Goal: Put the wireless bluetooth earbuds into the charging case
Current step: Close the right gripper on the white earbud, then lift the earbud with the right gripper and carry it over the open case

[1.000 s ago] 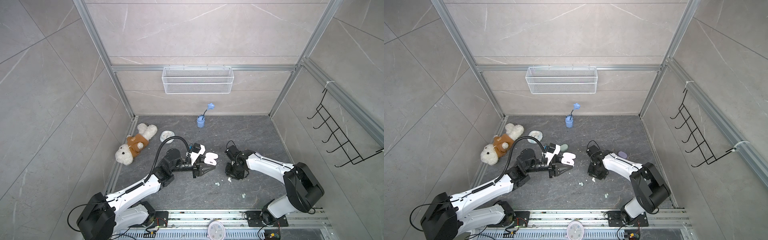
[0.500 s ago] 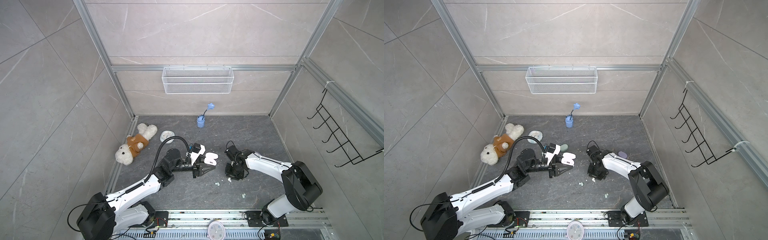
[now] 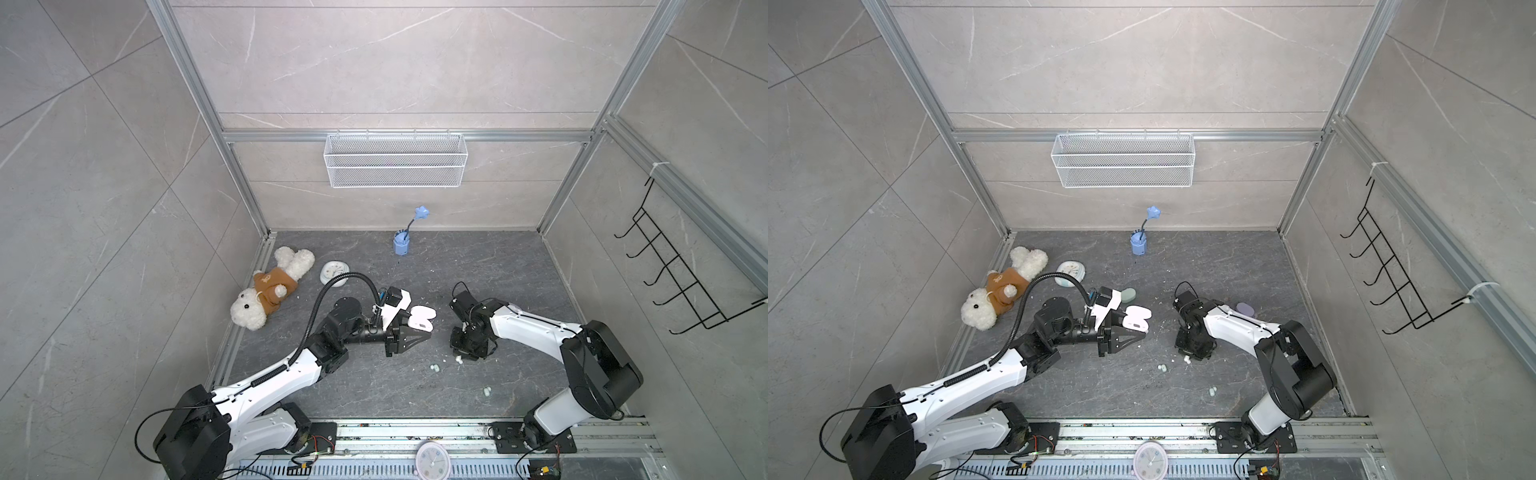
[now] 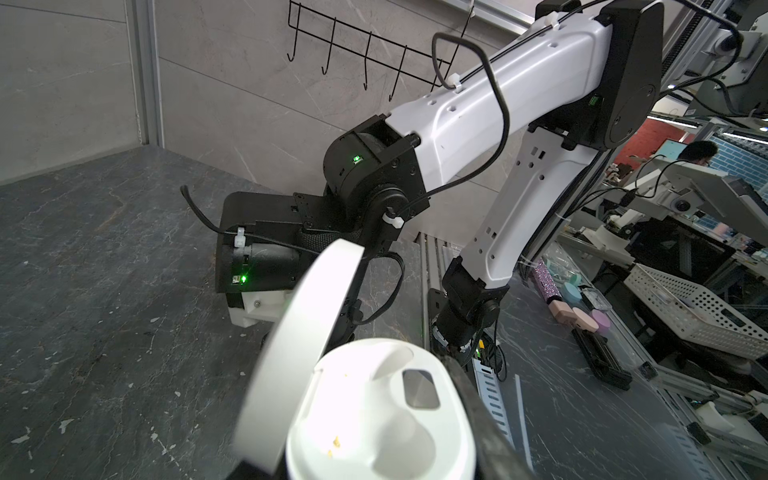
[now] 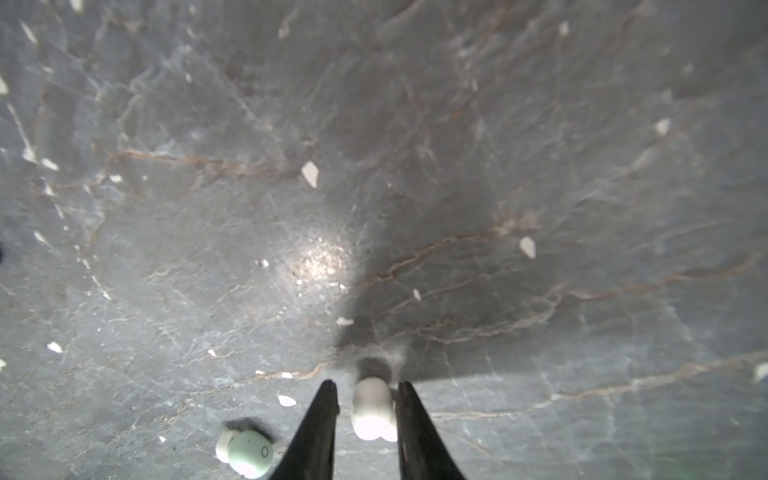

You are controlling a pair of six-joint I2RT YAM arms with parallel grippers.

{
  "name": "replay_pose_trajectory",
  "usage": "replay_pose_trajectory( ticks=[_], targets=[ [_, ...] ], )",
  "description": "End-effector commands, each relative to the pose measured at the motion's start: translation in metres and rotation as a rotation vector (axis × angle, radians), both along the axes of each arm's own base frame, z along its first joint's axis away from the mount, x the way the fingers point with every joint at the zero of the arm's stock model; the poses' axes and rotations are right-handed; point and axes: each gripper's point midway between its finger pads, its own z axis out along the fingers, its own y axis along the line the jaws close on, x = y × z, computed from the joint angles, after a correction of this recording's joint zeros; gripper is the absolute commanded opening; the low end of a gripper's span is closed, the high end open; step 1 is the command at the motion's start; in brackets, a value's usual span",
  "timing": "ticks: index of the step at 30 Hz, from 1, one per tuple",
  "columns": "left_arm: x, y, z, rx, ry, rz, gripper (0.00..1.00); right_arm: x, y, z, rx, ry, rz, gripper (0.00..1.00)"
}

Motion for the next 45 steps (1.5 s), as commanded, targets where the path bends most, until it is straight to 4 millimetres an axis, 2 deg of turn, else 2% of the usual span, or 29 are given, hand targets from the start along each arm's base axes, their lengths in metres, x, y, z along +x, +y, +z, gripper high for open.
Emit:
replay_pose_trajectory(
  ticks=[1,19,27,32,36,39,45],
  targets=[
    [-0.003,0.002,0.028,-0.06,-0.093,0.0,0.18,-0.005,-0.002,-0.005,-0.008,0.031,0.014,0.27],
    [-0.003,0.002,0.027,-0.058,-0.093,0.004,0.17,-0.014,-0.006,-0.018,-0.03,0.075,0.023,0.19],
    [0.0,0.0,0.024,-0.057,-0.082,0.008,0.17,-0.006,-0.004,-0.001,-0.009,0.02,0.021,0.18],
    [0.001,-0.001,0.025,-0.064,-0.079,0.007,0.17,0.004,0.001,0.025,0.044,-0.061,0.018,0.17],
    [0.003,-0.002,0.028,-0.072,-0.078,0.005,0.17,0.013,0.01,0.054,0.113,-0.144,0.025,0.17],
    [0.007,-0.002,0.033,-0.086,-0.072,0.005,0.17,0.019,0.019,0.084,0.188,-0.225,0.038,0.17],
    [0.017,-0.005,0.046,-0.119,-0.084,-0.004,0.17,0.026,0.03,0.157,0.325,-0.393,0.077,0.17]
  ],
)
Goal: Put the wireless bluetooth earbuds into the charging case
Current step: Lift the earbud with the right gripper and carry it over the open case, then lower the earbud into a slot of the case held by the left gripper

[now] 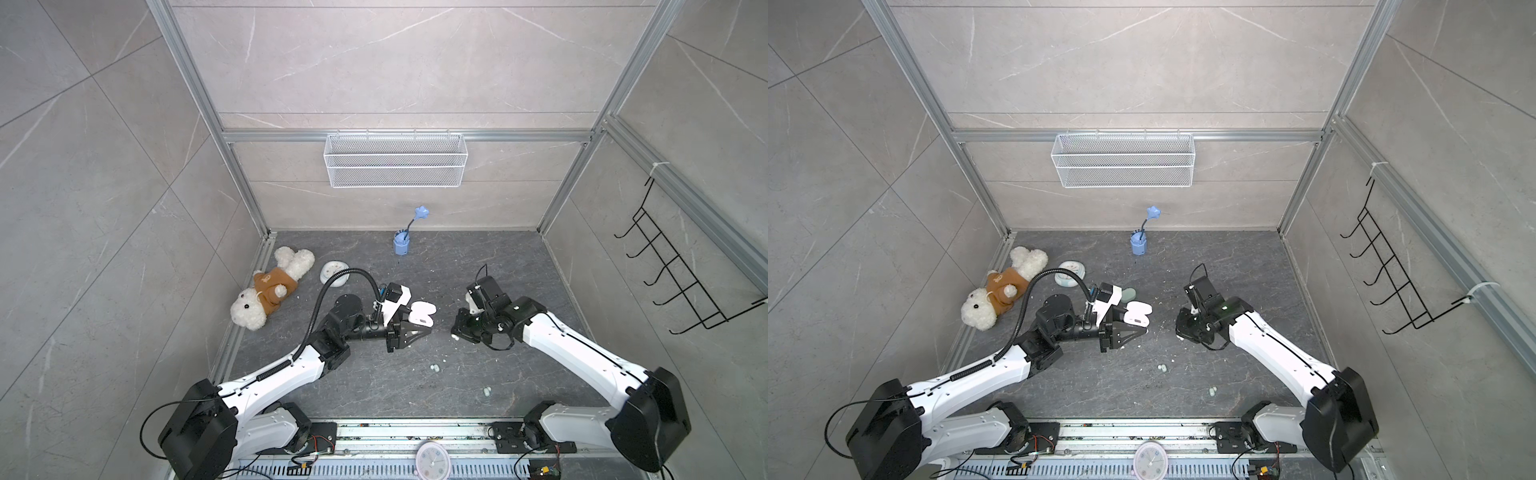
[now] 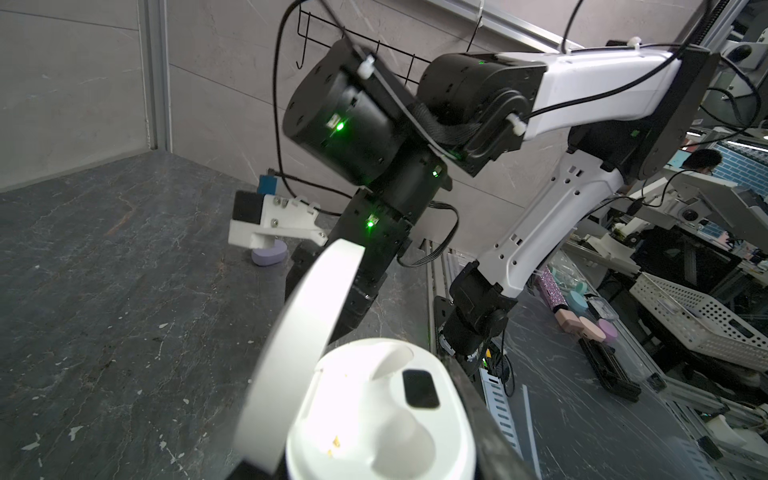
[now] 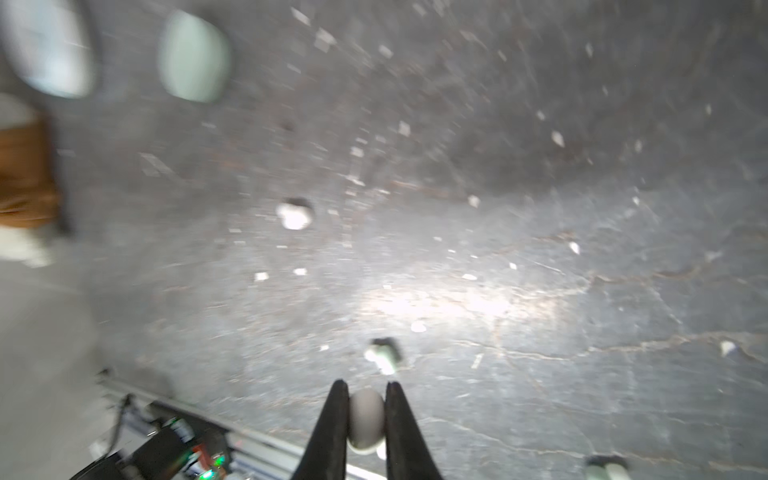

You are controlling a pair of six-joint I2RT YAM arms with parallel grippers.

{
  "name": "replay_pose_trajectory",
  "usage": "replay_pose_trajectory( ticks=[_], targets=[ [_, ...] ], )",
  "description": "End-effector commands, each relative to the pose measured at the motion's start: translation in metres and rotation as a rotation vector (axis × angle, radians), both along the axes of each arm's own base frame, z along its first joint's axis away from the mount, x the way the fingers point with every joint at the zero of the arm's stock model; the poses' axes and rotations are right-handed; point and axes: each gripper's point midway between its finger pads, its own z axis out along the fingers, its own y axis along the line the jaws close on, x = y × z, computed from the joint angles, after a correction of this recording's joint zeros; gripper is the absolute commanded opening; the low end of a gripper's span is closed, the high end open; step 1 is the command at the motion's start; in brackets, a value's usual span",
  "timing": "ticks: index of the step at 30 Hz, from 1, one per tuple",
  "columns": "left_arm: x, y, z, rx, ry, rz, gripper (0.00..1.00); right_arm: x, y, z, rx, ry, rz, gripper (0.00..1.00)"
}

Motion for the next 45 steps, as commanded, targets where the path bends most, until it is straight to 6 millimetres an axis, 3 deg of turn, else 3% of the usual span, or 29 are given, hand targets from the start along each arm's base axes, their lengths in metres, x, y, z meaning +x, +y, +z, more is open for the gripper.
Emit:
replay_pose_trajectory(
  ticks=[1,6,12,19,29,45],
  targets=[
    [0.003,-0.004,0.044,-0.104,-0.091,-0.029,0.17,-0.002,0.005,0.047,0.074,-0.096,0.047,0.18],
    [0.016,-0.008,0.052,-0.151,-0.088,-0.044,0.17,-0.007,0.009,0.107,0.162,-0.228,0.096,0.18],
    [0.023,-0.018,0.057,-0.177,-0.099,-0.093,0.17,-0.015,0.014,0.165,0.254,-0.359,0.154,0.18],
    [0.026,-0.026,0.06,-0.177,-0.111,-0.13,0.17,-0.026,0.03,0.205,0.373,-0.42,0.255,0.18],
    [0.021,-0.027,0.065,-0.183,-0.121,-0.17,0.17,-0.032,0.054,0.227,0.501,-0.426,0.356,0.18],
    [0.003,-0.024,0.068,-0.179,-0.127,-0.23,0.17,-0.022,0.064,0.221,0.496,-0.409,0.367,0.18]
  ],
)
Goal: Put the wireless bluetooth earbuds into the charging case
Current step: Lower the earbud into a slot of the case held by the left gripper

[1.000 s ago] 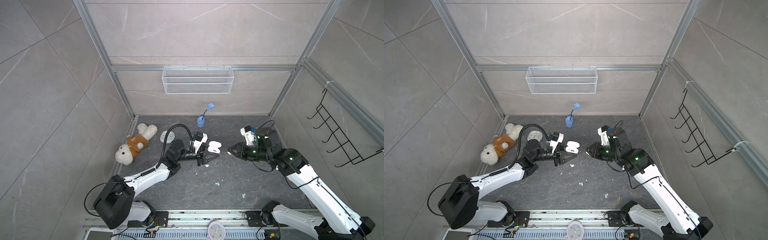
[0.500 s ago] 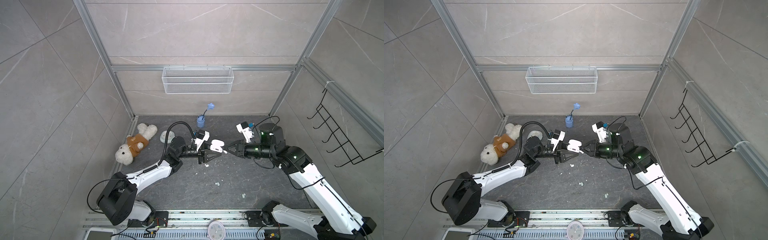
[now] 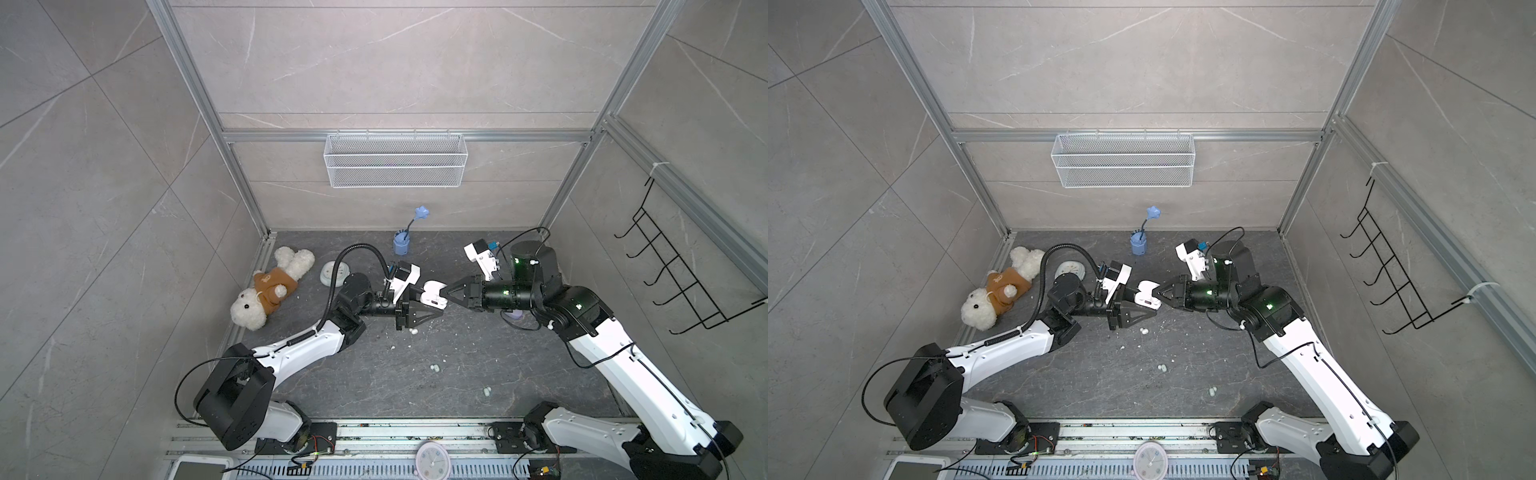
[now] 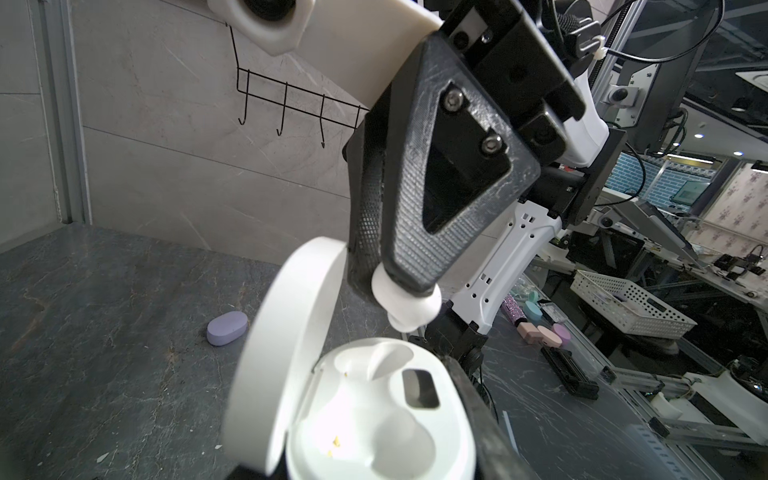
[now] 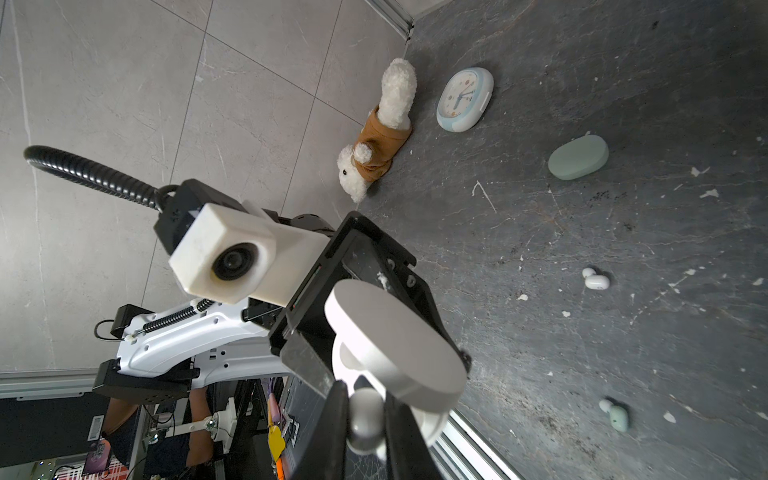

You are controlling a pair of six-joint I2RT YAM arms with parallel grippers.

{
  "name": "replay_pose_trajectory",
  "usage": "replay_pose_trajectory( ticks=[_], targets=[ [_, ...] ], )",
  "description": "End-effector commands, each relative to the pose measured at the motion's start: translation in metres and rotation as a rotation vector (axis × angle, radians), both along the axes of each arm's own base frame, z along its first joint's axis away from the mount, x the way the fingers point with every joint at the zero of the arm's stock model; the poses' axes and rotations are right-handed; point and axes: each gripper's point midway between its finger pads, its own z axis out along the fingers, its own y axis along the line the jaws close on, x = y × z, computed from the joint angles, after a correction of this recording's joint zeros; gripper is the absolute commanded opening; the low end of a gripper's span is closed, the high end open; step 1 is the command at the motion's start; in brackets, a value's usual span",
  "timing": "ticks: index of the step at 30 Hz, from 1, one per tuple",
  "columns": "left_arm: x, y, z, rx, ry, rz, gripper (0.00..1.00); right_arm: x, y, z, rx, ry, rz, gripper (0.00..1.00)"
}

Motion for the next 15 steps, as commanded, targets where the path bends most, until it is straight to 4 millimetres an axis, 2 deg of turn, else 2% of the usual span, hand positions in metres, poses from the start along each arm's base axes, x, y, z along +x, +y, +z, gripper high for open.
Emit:
replay_pose_trajectory(
  ticks=[1,15],
  targets=[
    [-0.014,0.004,0.03,-0.066,-0.085,-0.042,0.17,0.0,0.005,0.013,0.026,-0.032,0.021,0.18],
    [-0.019,0.006,0.048,-0.129,-0.091,-0.068,0.16,-0.003,0.007,0.008,0.024,-0.022,0.022,0.18]
  ],
)
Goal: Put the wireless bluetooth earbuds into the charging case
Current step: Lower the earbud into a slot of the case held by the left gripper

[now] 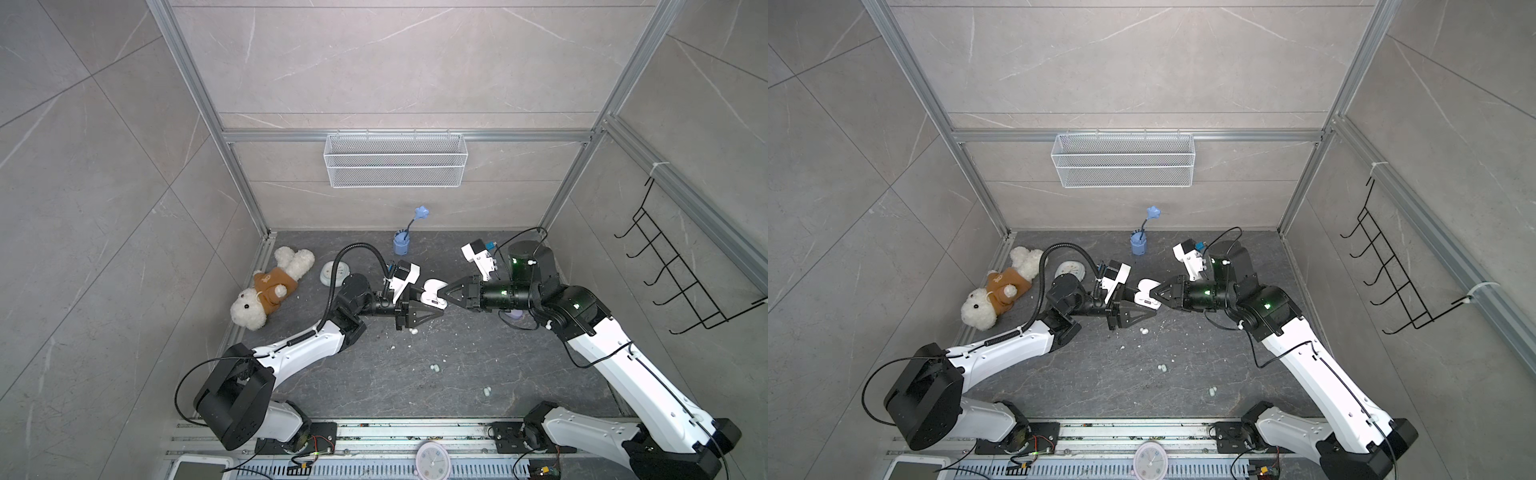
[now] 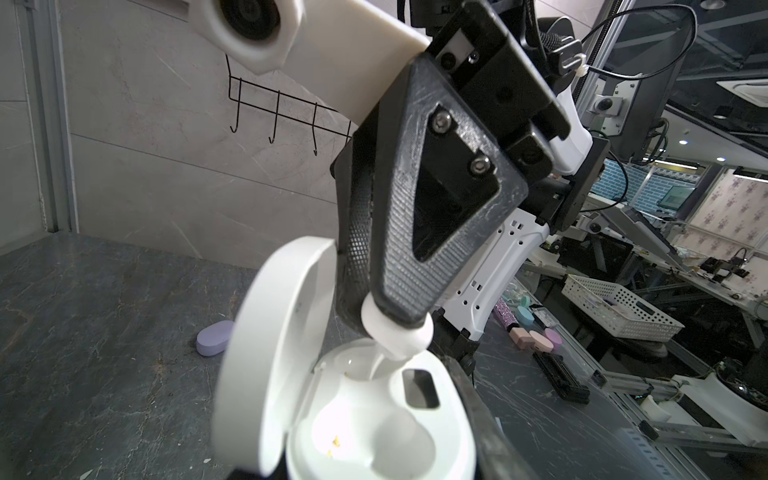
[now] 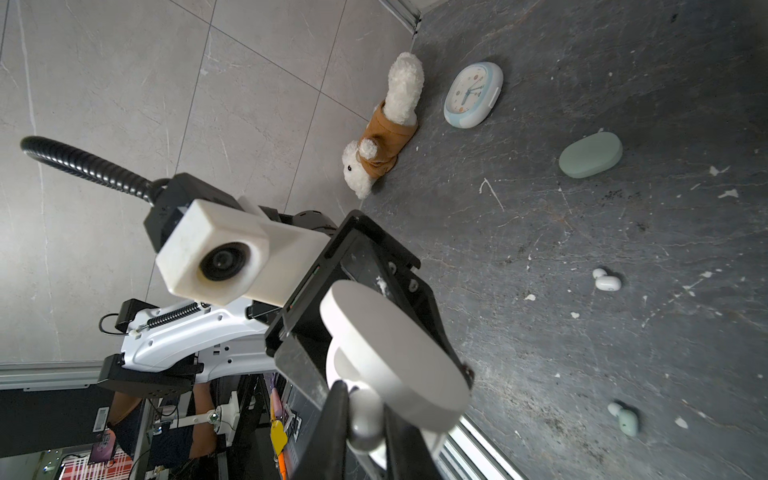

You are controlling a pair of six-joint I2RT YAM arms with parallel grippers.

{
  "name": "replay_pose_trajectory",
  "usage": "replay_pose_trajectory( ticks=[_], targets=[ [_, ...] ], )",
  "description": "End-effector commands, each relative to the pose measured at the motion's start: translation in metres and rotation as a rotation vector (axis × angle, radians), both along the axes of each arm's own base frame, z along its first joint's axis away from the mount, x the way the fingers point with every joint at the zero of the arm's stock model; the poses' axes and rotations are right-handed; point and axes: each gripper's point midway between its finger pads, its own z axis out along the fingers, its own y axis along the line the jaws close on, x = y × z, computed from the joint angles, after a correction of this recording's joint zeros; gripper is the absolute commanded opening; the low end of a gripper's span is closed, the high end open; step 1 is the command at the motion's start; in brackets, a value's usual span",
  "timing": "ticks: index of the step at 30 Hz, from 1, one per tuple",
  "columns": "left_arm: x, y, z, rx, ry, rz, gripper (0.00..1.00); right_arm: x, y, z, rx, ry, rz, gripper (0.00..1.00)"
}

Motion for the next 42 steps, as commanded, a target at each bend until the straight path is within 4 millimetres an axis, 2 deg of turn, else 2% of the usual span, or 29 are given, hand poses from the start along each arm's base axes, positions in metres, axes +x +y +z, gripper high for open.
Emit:
replay_pose_trajectory(
  ticks=[1,10,21,26,42],
  targets=[
    [-0.016,0.006,0.039,-0.104,-0.095,-0.051,0.16,0.0,0.001,0.008,0.016,-0.025,0.001,0.18],
    [-0.019,0.006,0.042,-0.114,-0.099,-0.065,0.16,-0.002,0.002,0.007,0.009,-0.018,0.002,0.2],
    [-0.021,0.004,0.04,-0.106,-0.097,-0.076,0.16,0.002,0.002,0.013,0.006,-0.033,-0.01,0.36],
    [-0.023,0.003,0.039,-0.101,-0.096,-0.082,0.16,0.003,0.003,0.014,-0.003,-0.034,-0.016,0.48],
    [-0.023,0.002,0.035,-0.089,-0.091,-0.069,0.16,0.002,-0.002,0.02,-0.022,-0.057,-0.036,0.77]
  ],
)
